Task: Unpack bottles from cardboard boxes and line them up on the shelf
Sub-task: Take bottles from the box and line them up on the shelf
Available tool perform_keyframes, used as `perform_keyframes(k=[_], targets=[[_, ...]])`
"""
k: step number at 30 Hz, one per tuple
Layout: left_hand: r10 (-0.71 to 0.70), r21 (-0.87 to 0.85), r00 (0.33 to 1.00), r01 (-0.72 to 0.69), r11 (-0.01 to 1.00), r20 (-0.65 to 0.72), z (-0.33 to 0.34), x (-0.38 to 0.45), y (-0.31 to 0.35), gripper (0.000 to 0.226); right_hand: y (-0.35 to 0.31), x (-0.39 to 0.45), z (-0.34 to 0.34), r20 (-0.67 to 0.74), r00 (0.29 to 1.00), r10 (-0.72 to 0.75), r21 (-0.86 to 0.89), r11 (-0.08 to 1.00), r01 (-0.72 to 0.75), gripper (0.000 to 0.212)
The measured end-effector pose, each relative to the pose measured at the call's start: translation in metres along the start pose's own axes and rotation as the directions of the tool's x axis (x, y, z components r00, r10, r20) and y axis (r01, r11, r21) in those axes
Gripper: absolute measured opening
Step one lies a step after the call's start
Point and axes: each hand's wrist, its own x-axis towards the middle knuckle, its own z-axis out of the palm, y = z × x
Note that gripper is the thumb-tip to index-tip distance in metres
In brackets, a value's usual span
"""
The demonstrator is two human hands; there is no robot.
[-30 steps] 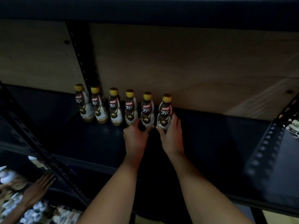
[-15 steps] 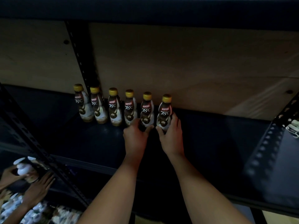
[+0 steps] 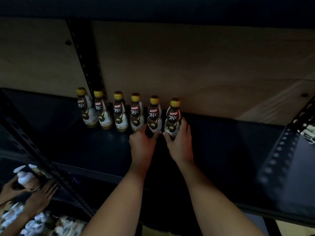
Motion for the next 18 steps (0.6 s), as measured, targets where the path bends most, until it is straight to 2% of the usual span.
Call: perform_keyframes(k=[6,10,13,15,16,18], targets=[[-0.033,-0.028,0.999,0.033,0.999,0.004,-0.008,-0.007,0.000,0.027,-0.001,-0.003,-0.004,-0.014,0.996,0.084,0.067,0.994,-0.083,0.091],[-0.109,-0.098,0.994,0.109,0.989,0.000,-0.024,-0.025,0.005,0.033,0.002,-0.021,-0.021,-0.007,0.979,0.203,0.144,0.969,-0.200,0.093],[-0.149,-0.227,0.989,0.146,0.963,0.003,-0.044,-0.054,0.018,0.019,-0.002,-0.052,-0.042,0.011,0.980,0.197,0.146,0.970,-0.196,0.075],[-0.156,-0.399,0.987,0.133,0.907,-0.024,-0.054,-0.087,0.028,0.009,-0.008,-0.083,-0.055,0.023,0.986,0.165,0.163,0.972,-0.166,0.056],[-0.143,-0.471,0.988,0.099,0.877,-0.059,-0.058,-0.107,0.031,0.006,-0.011,-0.101,-0.061,0.015,0.992,0.129,0.188,0.974,-0.129,0.046],[-0.096,-0.510,0.991,0.033,0.859,-0.097,-0.057,-0.148,0.028,0.006,-0.013,-0.139,-0.070,-0.021,1.000,-0.002,0.238,0.971,0.007,0.032]])
